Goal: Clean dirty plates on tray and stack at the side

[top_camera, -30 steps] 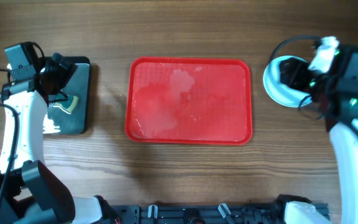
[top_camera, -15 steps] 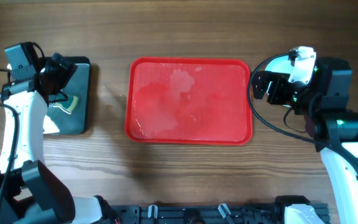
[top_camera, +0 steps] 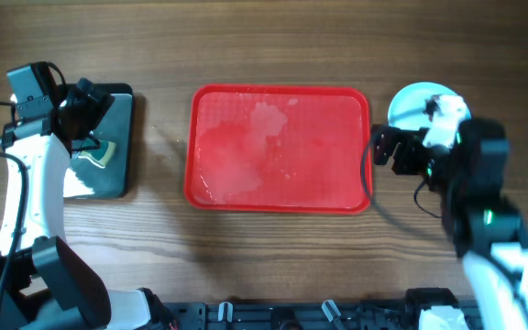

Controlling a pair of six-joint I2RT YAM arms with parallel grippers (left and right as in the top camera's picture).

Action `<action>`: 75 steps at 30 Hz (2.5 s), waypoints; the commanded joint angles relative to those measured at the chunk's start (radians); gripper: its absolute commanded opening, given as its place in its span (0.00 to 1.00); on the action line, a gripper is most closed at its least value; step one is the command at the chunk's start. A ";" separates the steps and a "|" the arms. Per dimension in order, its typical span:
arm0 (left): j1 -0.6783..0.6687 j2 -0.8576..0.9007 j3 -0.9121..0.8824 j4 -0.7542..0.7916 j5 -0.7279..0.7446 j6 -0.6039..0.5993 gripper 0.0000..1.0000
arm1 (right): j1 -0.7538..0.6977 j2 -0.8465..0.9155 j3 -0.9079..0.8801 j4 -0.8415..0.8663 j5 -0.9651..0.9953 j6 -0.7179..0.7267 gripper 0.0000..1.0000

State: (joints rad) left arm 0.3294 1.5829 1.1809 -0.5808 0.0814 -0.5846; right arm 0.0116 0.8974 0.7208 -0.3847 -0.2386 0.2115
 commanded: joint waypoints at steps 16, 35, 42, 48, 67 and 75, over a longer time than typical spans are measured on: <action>0.003 -0.002 -0.003 0.002 0.015 0.004 1.00 | 0.000 -0.709 -0.716 0.591 0.142 -0.003 1.00; 0.003 -0.002 -0.003 0.002 0.015 0.004 1.00 | 0.000 -0.895 -0.716 0.384 0.194 -0.334 1.00; 0.003 -0.002 -0.003 0.002 0.015 0.004 1.00 | 0.000 -0.895 -0.716 0.384 0.193 -0.151 1.00; 0.003 -0.002 -0.003 0.002 0.015 0.004 1.00 | 0.000 -0.895 -0.716 0.385 0.194 -0.126 1.00; 0.003 -0.002 -0.003 0.002 0.015 0.004 1.00 | 0.000 -0.893 -0.716 0.385 0.194 -0.126 1.00; -0.043 -0.003 -0.045 -0.179 0.007 0.084 1.00 | 0.000 -0.893 -0.716 0.385 0.194 -0.126 1.00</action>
State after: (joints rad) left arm 0.3256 1.5837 1.1797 -0.7136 0.0803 -0.5823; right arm 0.0116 0.0193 0.0063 -0.0006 -0.0441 0.0681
